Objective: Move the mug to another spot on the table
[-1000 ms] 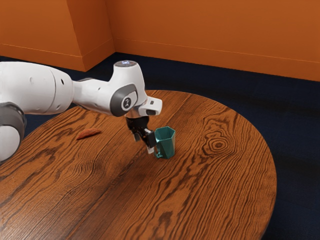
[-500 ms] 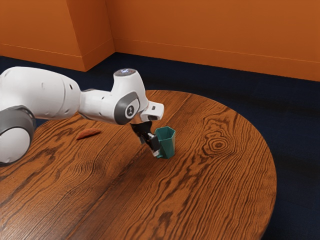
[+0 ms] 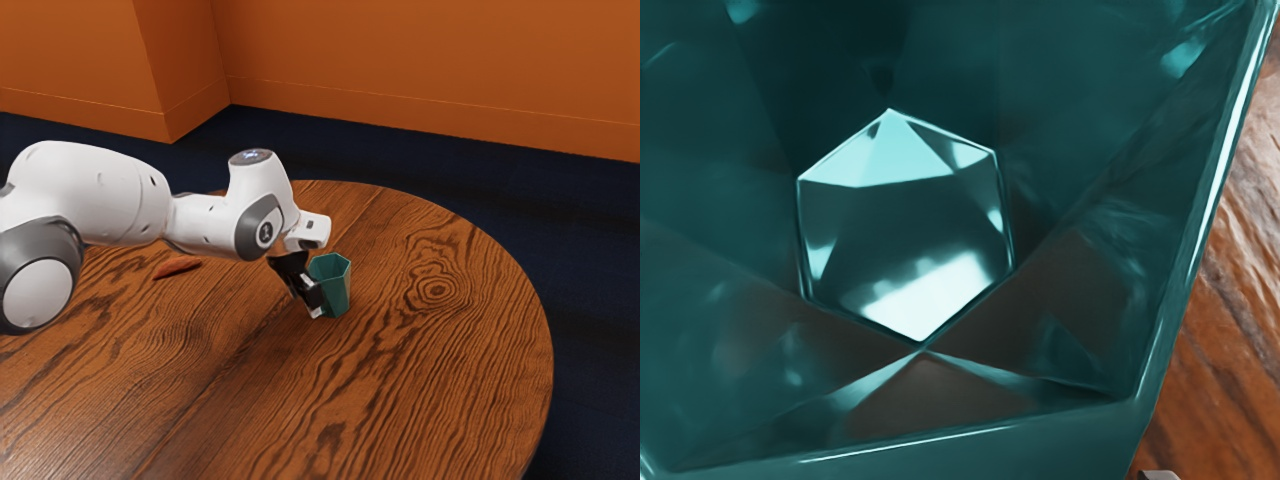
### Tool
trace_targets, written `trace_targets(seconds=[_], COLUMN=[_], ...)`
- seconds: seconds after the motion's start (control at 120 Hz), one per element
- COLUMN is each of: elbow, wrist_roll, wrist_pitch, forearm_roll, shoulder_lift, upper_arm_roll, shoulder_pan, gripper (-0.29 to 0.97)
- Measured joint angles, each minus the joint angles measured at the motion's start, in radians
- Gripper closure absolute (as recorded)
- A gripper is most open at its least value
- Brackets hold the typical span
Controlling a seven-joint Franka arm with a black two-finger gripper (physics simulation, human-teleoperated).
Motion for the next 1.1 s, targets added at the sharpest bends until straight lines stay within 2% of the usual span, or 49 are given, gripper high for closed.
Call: trace_targets(seconds=[0.108,0.275,0.7,0.767,0.933,1.1], elbow=[0.000,0.000,0.005,-0.014,-0.170,-0.369], wrist_roll=[0.006,0.014,0.019,0.021,0.019,0.009], wrist_pitch=[0.015,0.029,0.042,0.042,0.042,0.051], forearm_roll=[-0.006,-0.020,-0.016,-0.016,-0.012,-0.002], shoulder_lift=[0.002,0.003,-0.031,-0.061,-0.205,-0.364], upper_arm_roll=[-0.002,-0.003,-0.019,-0.021,-0.012,0.047], shoulder_pan=[0.000,0.000,-0.001,-0.003,-0.005,-0.003], gripper=[0.32,0.50,0.59,0.61,0.66,0.70])
